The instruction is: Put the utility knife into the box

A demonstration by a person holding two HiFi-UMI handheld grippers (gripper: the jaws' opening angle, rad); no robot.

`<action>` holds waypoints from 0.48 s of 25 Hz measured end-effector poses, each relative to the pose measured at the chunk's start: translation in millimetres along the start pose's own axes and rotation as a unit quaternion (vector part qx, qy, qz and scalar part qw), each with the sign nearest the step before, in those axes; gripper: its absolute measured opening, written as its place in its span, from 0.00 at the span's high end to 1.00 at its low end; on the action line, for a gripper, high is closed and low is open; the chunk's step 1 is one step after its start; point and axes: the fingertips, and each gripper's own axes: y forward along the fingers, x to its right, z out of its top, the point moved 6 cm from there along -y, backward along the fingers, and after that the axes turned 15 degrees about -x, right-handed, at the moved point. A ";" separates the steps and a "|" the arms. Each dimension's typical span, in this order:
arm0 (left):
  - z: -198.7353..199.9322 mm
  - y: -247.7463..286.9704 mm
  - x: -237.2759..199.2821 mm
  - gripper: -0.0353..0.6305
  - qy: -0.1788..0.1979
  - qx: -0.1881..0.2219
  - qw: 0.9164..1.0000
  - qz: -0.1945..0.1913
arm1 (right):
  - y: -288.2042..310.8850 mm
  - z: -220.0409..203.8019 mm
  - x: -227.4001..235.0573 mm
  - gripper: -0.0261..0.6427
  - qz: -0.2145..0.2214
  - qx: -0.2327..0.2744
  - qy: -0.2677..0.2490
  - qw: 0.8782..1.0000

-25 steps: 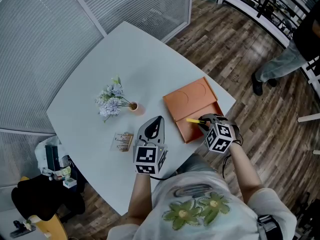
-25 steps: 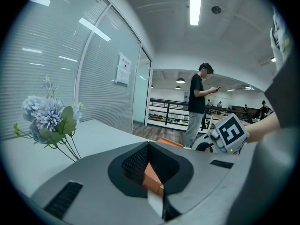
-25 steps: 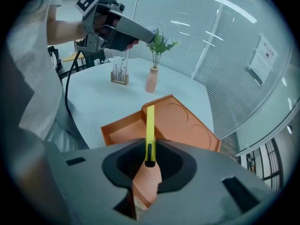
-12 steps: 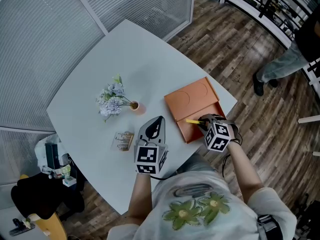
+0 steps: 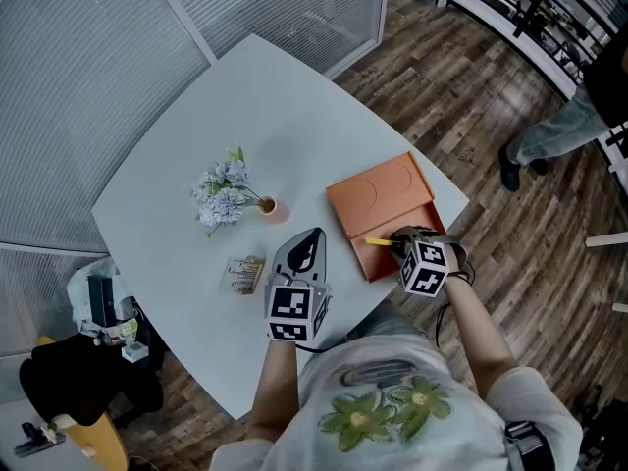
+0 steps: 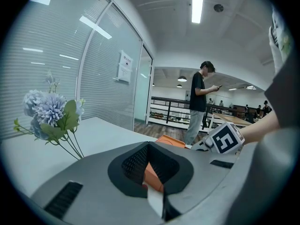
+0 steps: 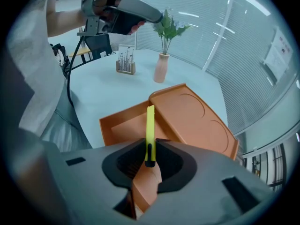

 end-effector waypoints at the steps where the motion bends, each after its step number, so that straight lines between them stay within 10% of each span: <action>1: 0.3 0.2 -0.6 0.95 0.000 0.000 1.000 0.001 | 1.5 0.2 0.2 0.85 0.002 -0.002 -0.002 1.000; 12: -1.9 3.0 -3.9 0.95 -0.003 -0.006 1.000 0.004 | 17.9 0.3 -1.7 0.85 0.015 -0.019 -0.019 1.000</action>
